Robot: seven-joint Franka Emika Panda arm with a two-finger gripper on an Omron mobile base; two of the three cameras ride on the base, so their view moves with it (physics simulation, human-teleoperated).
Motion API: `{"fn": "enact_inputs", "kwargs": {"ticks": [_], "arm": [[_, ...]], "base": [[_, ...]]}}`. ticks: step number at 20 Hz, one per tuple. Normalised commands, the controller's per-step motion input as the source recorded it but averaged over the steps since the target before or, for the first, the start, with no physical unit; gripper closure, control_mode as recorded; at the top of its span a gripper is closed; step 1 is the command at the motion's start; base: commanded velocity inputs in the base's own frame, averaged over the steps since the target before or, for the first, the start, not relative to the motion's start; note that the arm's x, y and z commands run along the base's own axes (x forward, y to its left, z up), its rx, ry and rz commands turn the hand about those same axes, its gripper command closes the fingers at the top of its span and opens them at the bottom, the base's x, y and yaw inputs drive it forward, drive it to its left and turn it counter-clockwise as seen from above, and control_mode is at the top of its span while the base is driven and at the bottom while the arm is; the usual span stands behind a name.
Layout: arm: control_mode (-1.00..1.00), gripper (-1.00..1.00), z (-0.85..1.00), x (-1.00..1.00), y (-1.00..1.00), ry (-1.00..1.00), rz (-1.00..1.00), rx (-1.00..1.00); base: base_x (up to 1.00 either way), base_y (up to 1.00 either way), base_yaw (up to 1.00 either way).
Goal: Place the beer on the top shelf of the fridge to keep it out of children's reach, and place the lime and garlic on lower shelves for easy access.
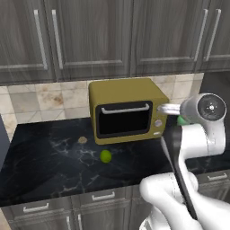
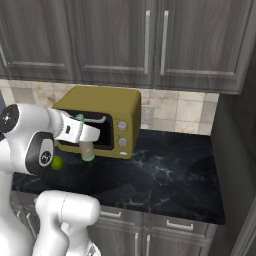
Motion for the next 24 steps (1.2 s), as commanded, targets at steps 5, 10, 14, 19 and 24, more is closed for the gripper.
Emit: {"fn": "enact_inputs", "kwargs": {"ticks": [5, 10, 14, 19, 24], "arm": [[-1.00, 1.00, 0.14, -0.30, 0.10, 0.00, 0.29, -0.02], [-1.00, 1.00, 0.15, -0.19, 0.14, 0.00, 0.23, -0.05], [-1.00, 1.00, 0.22, -0.14, 0.08, 0.00, 0.19, -0.04], [-1.00, 1.00, 0.20, -0.05, 0.07, 0.03, 0.13, -0.05], [1.00, 1.00, 0.07, -0.03, 0.05, 0.02, 0.04, -0.03]], "base": [[0.00, 0.00, 0.00], [0.00, 0.00, 0.00], [0.00, 0.00, 0.00], [0.00, 0.00, 0.00], [-0.15, 0.02, 0.06]]}}
